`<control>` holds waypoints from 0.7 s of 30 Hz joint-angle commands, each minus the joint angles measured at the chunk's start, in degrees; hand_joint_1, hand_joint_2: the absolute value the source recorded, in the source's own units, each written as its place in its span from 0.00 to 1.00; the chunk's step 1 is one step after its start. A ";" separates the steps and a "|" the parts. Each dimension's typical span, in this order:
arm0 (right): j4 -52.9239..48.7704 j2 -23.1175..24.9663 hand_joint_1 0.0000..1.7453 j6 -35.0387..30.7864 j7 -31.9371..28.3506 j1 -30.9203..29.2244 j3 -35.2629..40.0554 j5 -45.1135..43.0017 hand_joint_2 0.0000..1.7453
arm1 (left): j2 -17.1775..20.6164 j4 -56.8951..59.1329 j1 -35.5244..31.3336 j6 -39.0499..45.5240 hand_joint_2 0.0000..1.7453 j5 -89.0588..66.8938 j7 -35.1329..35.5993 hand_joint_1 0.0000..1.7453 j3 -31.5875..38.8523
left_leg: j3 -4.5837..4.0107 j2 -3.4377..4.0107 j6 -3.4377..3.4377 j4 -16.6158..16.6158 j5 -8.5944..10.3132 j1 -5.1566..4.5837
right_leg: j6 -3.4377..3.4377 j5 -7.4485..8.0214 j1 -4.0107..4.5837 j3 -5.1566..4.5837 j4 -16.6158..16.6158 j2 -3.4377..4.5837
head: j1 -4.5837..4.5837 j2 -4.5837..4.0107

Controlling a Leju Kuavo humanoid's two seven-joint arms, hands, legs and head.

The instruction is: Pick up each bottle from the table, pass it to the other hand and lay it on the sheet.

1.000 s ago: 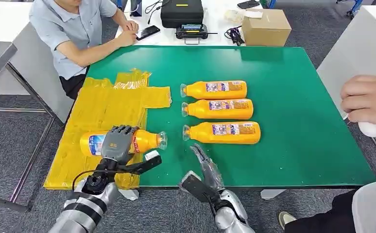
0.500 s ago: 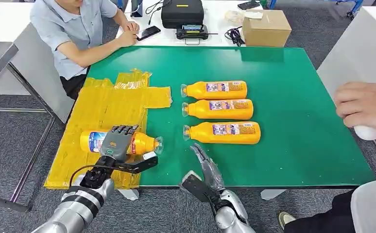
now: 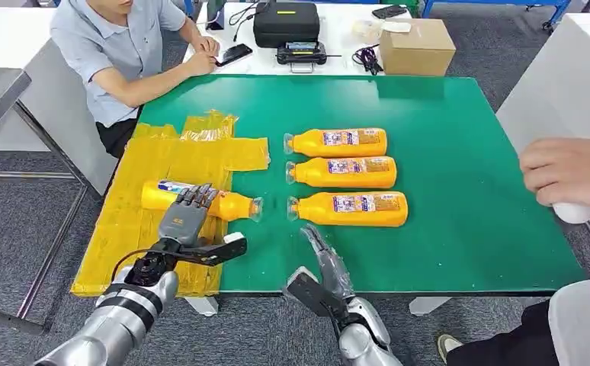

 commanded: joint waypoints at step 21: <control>-0.67 -0.61 0.00 -1.33 -0.17 0.25 -2.37 1.16 1.00 | 0.42 -6.21 3.43 4.96 1.00 -3.84 2.59 0.00 -6.52 | 0.09 0.06 -0.08 -0.01 -0.05 0.03 | -0.13 -0.04 0.04 0.07 -0.01 0.03 | 0.00 0.00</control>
